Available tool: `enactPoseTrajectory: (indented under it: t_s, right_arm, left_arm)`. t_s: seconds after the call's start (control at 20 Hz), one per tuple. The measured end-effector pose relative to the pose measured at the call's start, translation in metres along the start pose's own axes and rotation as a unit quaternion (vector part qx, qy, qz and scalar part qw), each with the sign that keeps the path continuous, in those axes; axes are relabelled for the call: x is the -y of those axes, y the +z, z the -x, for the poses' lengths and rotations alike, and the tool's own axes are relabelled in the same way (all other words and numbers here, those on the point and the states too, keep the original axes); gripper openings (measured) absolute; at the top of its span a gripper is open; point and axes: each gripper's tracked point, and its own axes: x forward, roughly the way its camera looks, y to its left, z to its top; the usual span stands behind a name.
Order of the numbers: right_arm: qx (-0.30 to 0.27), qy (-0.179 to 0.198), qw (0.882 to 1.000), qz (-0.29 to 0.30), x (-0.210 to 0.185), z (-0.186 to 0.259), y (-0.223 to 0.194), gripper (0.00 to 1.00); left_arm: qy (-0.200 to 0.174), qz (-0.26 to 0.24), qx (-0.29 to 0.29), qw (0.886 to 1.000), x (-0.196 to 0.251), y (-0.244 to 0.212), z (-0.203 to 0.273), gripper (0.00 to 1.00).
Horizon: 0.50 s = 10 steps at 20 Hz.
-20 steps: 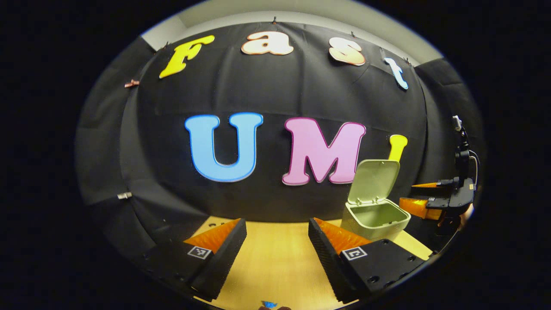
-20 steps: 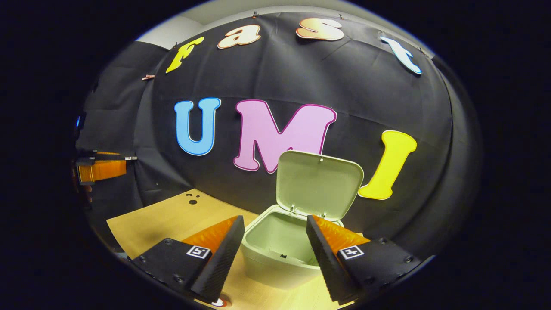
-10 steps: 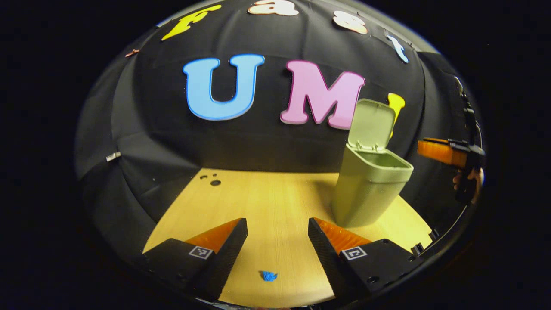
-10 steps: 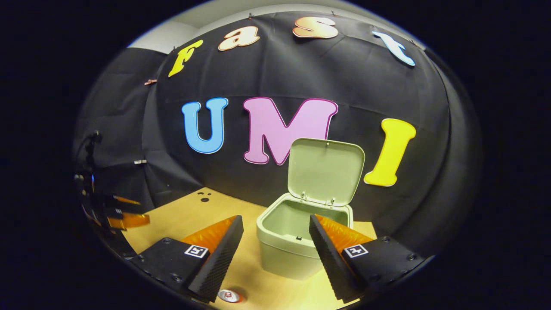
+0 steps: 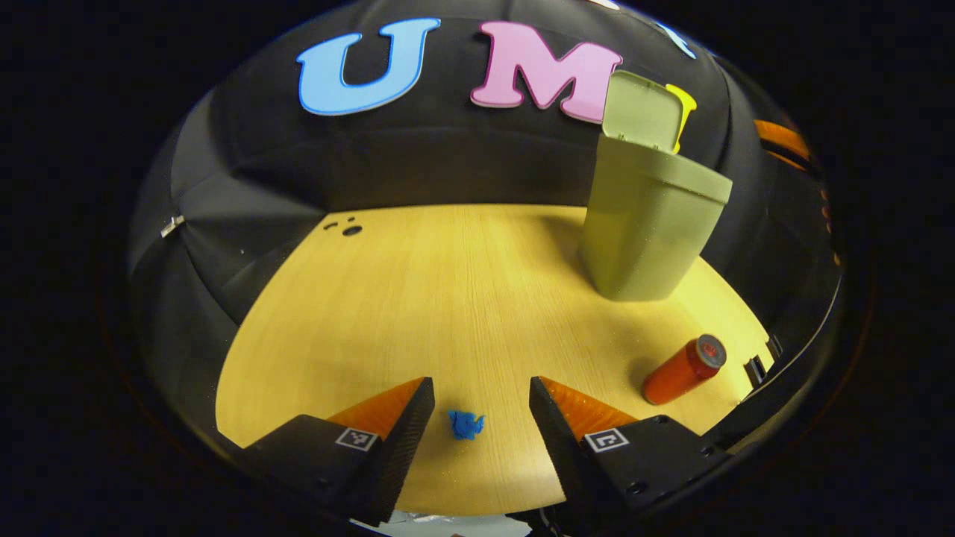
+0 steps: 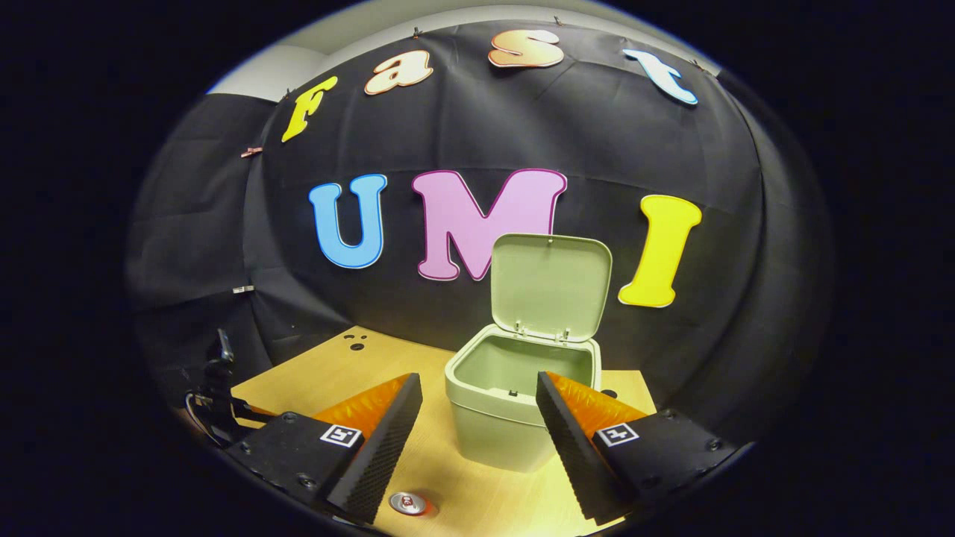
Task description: Press the lid of the desktop garbage bin to open it, pick up the crumpled paper on the desktop and throw it into the bin, then pick up the pop can on the desktop and drop it into the bin, and finally close the garbage bin lid.
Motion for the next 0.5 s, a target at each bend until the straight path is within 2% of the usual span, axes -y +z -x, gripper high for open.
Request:
enactPoseTrajectory:
  t_s: [0.25, 0.5]
  right_arm:
    - [-0.008, -0.015, 1.0, 0.008, 0.009, 0.018, -0.004, 0.98]
    - [-0.017, -0.023, 1.0, 0.003, 0.008, 0.027, -0.007, 0.98]
  left_arm:
    - [0.001, -0.005, -0.049, 0.999, -0.008, -0.04, -0.029, 0.79]
    - [0.004, 0.001, -0.079, 0.997, -0.015, -0.059, -0.05, 0.66]
